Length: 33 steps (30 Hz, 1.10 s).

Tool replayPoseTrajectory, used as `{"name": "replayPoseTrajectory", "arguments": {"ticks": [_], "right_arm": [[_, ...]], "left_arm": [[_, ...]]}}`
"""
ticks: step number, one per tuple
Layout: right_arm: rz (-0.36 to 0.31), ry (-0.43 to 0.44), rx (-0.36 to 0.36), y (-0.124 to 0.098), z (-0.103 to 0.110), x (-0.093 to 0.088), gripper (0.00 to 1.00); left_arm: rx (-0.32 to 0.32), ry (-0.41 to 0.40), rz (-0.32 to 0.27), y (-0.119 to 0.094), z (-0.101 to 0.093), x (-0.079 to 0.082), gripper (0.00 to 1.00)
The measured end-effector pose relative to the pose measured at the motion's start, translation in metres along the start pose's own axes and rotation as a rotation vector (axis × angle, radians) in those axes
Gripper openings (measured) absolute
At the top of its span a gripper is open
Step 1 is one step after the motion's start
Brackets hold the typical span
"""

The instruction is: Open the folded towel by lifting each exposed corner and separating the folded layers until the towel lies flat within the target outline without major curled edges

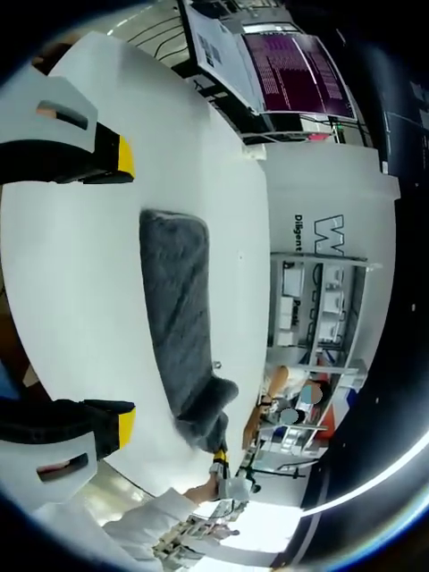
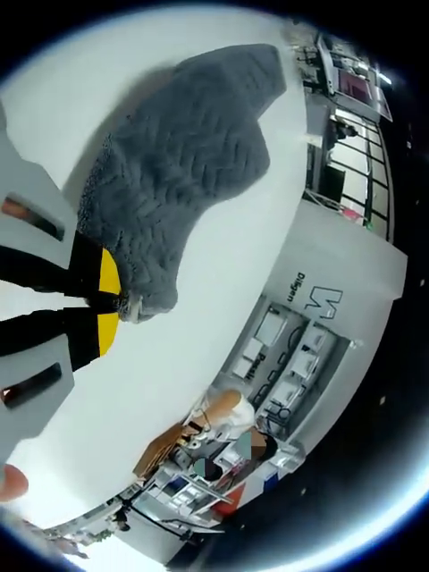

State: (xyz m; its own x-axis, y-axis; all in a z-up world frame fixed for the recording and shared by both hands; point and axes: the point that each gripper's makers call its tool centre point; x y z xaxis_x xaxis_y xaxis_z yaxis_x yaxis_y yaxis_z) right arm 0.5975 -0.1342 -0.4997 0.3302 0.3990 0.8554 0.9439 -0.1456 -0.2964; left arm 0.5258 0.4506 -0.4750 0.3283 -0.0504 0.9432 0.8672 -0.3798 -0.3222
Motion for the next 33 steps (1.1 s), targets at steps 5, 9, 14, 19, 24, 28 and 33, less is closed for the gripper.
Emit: {"name": "replayPoseTrajectory", "arguments": {"ticks": [5,9,14,19,24,28,33], "right_arm": [[0.032,-0.007,-0.035,-0.002,-0.02,-0.015,0.0],[0.044,-0.006,-0.052,-0.004,-0.031,-0.021,0.0],[0.066,0.005,-0.073,-0.003,-0.044,-0.033,0.0],[0.092,0.017,-0.09,-0.004,-0.056,-0.045,0.0],[0.106,0.051,-0.107,-0.005,-0.068,-0.058,0.0],[0.119,0.065,-0.1,-0.003,-0.068,-0.065,0.0],[0.115,0.113,-0.092,-0.005,-0.065,-0.07,0.0]], "left_arm": [[-0.003,-0.001,-0.001,0.001,-0.001,0.0,1.0],[-0.003,-0.002,0.003,0.002,-0.002,-0.001,1.0],[-0.008,0.003,0.009,0.004,-0.003,-0.001,1.0],[-0.013,0.005,0.008,0.005,-0.004,0.001,1.0],[-0.012,0.006,0.013,0.006,-0.005,0.0,1.0],[-0.016,0.009,0.015,0.006,-0.007,0.0,1.0],[-0.017,0.011,0.016,0.007,-0.008,0.001,1.0]]}}
Point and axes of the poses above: the point that each gripper's makers call its tool centre point, and the gripper's own axes: y roughly forward along the fingers, z roughly to its left, x roughly out of its top, and after that the axes turned 6 degrees about -z, right-handed
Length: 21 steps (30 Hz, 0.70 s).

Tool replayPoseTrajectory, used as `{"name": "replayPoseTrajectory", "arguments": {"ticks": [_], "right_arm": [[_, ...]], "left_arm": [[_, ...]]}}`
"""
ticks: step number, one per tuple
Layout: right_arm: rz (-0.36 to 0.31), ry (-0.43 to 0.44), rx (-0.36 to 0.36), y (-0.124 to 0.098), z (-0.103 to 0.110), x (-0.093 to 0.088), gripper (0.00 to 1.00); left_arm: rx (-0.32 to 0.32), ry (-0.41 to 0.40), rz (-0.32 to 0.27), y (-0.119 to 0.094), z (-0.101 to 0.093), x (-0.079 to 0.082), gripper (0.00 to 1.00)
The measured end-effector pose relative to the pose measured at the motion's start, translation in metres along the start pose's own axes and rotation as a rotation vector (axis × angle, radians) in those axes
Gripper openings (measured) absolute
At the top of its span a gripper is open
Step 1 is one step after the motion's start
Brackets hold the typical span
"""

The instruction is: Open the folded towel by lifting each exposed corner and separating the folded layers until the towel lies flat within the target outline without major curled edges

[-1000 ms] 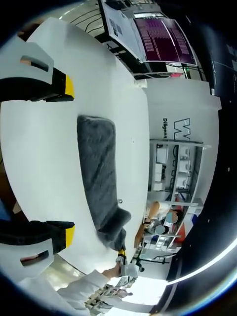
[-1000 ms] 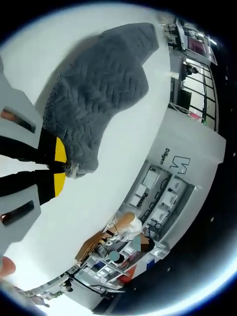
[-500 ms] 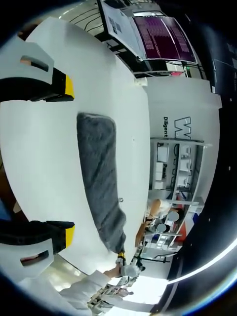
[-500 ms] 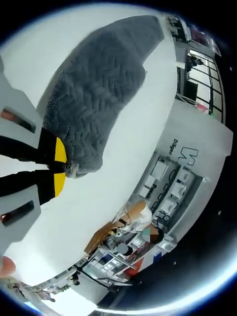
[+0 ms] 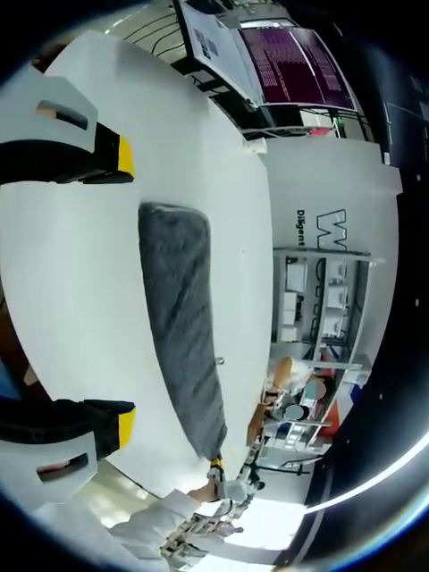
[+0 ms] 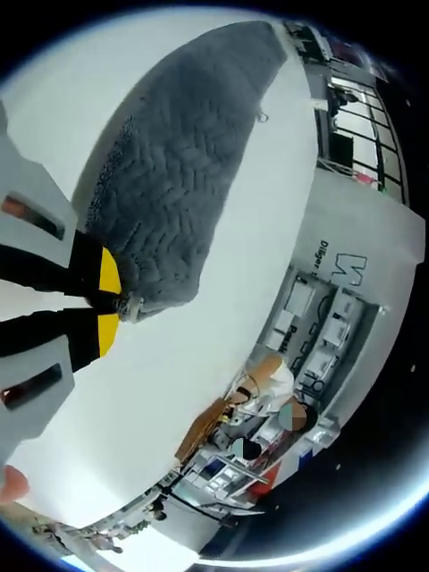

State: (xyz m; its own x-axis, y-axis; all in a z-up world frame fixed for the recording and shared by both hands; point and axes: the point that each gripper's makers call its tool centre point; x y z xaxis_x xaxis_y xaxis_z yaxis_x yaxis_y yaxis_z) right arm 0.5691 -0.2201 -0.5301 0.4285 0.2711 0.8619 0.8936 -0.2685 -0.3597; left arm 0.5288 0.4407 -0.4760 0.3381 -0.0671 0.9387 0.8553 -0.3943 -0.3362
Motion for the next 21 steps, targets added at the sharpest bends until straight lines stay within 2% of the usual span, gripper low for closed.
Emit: {"name": "replayPoseTrajectory", "arguments": {"ticks": [7,12,16,21], "right_arm": [[-0.004,0.108,-0.005,-0.007,-0.008,-0.008,0.09],[-0.047,0.201,-0.024,-0.024,-0.014,-0.004,0.25],[-0.1,0.216,0.045,-0.04,-0.002,0.012,0.33],[-0.147,0.187,0.186,-0.066,0.031,0.036,0.44]], "left_arm": [[-0.002,0.001,0.003,0.0,-0.001,-0.001,1.0],[-0.003,0.0,0.001,0.0,-0.001,0.0,1.0],[-0.002,0.0,0.001,0.0,-0.001,-0.001,1.0],[-0.005,0.002,0.002,0.0,-0.003,-0.001,1.0]]}}
Point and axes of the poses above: the point that each gripper's makers call its tool centre point, and the gripper's own axes: y roughly forward along the fingers, z roughly to its left, x roughly out of its top, and after that the axes turned 6 degrees about -z, right-handed
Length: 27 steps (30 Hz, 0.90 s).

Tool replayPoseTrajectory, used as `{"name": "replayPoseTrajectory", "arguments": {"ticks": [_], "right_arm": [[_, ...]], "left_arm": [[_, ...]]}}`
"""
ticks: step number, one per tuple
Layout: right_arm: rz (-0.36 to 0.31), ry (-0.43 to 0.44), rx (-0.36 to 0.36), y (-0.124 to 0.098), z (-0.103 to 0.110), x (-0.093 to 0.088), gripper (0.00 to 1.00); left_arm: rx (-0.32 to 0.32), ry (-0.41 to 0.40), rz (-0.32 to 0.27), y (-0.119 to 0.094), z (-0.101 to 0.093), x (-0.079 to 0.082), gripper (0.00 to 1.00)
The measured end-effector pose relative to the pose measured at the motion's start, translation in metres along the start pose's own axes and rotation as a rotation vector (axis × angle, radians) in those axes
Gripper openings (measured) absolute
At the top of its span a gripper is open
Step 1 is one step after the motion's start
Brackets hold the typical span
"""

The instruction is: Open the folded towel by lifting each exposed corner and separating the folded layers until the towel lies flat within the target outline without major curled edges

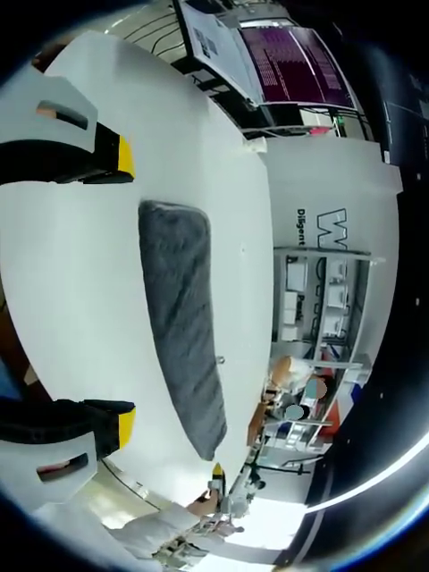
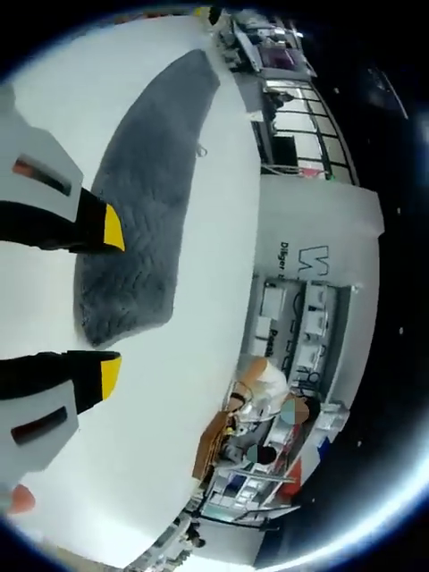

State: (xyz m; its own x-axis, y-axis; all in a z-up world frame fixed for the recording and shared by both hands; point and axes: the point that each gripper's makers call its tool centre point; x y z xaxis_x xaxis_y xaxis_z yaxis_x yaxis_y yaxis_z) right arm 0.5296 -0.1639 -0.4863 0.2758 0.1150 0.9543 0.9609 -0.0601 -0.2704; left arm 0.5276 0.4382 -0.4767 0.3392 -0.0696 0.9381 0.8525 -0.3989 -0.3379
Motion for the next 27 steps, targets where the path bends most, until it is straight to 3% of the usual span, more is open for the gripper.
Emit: {"name": "replayPoseTrajectory", "arguments": {"ticks": [3,12,19,27], "right_arm": [[-0.013,0.009,0.071,-0.007,0.025,0.009,0.5],[0.014,-0.021,0.209,-0.024,0.086,0.01,0.65],[0.027,-0.02,0.275,-0.036,0.108,0.01,0.77],[0.038,-0.03,0.295,-0.047,0.117,0.01,0.89]], "left_arm": [[-0.004,0.002,0.001,0.001,-0.002,0.0,1.0],[-0.022,0.011,0.008,0.002,-0.01,-0.001,1.0],[-0.022,0.008,0.006,0.001,-0.011,-0.001,1.0],[-0.038,0.013,0.007,0.003,-0.015,0.0,1.0]]}}
Point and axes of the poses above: the point that each gripper's makers call its tool centre point, and the gripper's own axes: y roughly forward along the fingers, z roughly to its left, x roughly out of its top, and after that the axes turned 6 degrees about -z, right-handed
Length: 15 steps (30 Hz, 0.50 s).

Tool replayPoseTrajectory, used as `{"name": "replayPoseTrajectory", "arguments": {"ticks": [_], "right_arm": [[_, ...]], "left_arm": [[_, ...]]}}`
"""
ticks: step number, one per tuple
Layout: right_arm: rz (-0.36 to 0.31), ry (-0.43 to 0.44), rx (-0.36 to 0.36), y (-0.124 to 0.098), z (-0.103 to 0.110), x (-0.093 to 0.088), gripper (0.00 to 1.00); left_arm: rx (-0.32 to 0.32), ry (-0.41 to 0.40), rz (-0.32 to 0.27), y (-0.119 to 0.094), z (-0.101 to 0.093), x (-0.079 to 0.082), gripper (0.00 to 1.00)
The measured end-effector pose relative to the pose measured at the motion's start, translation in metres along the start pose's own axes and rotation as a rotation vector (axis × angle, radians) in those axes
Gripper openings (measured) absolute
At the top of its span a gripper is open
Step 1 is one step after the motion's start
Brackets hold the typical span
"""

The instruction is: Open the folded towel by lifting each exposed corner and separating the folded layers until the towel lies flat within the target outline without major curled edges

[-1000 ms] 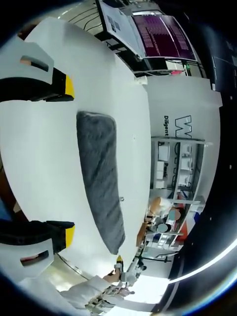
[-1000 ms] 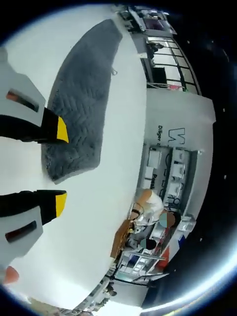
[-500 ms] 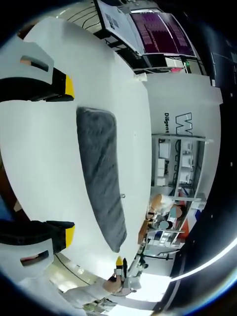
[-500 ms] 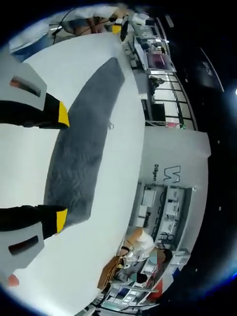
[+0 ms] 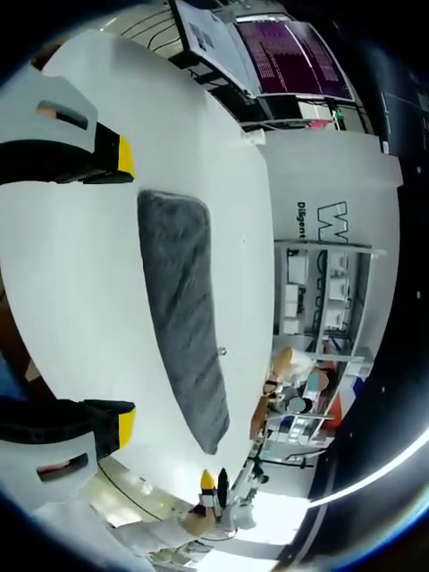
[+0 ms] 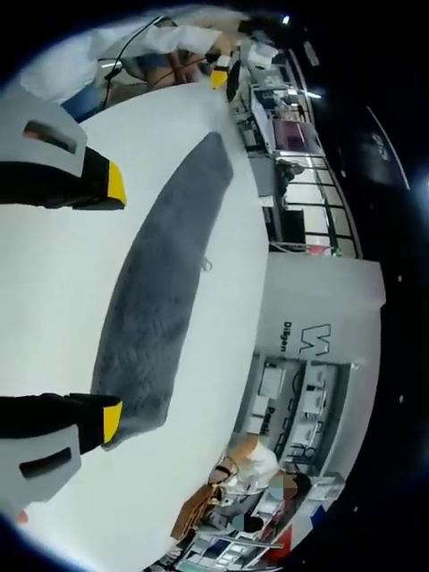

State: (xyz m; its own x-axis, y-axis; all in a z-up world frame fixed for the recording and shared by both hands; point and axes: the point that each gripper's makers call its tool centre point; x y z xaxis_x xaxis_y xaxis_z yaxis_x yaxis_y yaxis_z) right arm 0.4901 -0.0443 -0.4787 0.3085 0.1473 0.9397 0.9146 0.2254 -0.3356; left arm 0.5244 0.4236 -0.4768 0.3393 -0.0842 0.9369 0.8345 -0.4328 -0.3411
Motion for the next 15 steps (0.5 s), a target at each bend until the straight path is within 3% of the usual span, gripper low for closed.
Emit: {"name": "replayPoseTrajectory", "arguments": {"ticks": [5,15], "right_arm": [[0.005,0.021,0.008,-0.0027,0.0033,-0.0012,0.99],[0.014,0.016,0.01,-0.0062,0.0046,-0.0052,1.0]], "left_arm": [[-0.005,0.0,-0.001,-0.0002,0.0003,0.0011,1.0],[-0.004,0.0,0.004,0.0001,0.0003,-0.0008,1.0]]}}
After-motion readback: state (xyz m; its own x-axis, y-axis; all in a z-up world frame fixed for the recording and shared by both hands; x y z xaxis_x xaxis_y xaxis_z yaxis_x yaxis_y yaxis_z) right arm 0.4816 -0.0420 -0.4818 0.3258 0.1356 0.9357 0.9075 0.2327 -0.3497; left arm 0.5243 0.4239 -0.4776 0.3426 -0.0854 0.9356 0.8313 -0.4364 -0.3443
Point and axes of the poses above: the point that each gripper's makers call its tool centre point, and the gripper's own axes: y roughly forward along the fingers, z roughly to its left, x roughly out of its top, and after that the axes turned 6 degrees about -z, right-handed
